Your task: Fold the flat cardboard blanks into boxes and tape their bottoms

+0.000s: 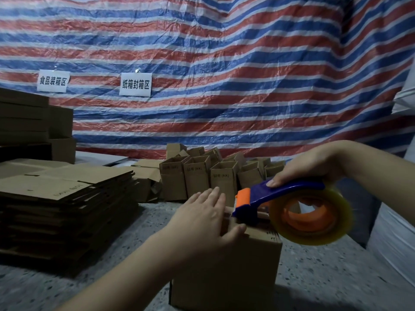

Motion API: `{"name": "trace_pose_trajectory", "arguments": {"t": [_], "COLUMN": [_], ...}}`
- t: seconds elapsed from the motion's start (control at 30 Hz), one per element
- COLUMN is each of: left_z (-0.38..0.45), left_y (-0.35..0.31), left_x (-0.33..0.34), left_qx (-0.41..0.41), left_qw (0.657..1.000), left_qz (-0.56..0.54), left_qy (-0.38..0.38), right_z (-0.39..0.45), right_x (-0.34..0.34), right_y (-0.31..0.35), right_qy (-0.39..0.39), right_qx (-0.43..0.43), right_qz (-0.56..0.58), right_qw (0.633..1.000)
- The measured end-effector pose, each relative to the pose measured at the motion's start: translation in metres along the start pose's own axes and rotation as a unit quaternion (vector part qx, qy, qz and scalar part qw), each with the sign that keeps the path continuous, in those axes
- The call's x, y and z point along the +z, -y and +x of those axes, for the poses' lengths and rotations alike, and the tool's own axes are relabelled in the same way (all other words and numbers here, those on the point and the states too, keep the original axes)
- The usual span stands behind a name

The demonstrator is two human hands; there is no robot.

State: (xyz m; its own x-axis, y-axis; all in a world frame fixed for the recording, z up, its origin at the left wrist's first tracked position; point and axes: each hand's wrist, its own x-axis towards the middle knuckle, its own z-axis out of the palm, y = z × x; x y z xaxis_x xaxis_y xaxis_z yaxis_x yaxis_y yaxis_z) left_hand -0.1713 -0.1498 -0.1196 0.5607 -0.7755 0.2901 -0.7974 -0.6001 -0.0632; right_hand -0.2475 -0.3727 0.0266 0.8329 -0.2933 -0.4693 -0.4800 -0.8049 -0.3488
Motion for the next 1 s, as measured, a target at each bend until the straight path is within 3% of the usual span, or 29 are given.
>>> {"name": "trace_pose_trajectory", "arguments": {"t": [0.2, 0.57, 0.87, 1.0], "left_z": [0.001, 0.0, 0.0, 0.009], "left_y": [-0.009, -0.008, -0.011, -0.017], "left_x": [0.007, 0.01, 0.005, -0.006], "left_qx": [0.014, 0.015, 0.027, 0.028], "left_qw": [1.0, 1.0, 0.999, 0.997], "left_qz": [-0.003, -0.002, 0.009, 0.028], "left_qy": [0.022, -0.007, 0.045, 0.06], "right_z": [0.0, -0.014, -0.006, -0.007], "right_x": [0.0, -0.019, 0.009, 0.011], "right_y": [-0.006, -0.053, -0.078, -0.072], "right_qy": [0.006, -0.005, 0.039, 0.004], "right_qx": [-0.035, -0.057, -0.068, -0.063], "right_qz": [0.01, 0.045, 0.042, 0.013], "right_qw": [0.999, 0.997, 0.996, 0.998]}}
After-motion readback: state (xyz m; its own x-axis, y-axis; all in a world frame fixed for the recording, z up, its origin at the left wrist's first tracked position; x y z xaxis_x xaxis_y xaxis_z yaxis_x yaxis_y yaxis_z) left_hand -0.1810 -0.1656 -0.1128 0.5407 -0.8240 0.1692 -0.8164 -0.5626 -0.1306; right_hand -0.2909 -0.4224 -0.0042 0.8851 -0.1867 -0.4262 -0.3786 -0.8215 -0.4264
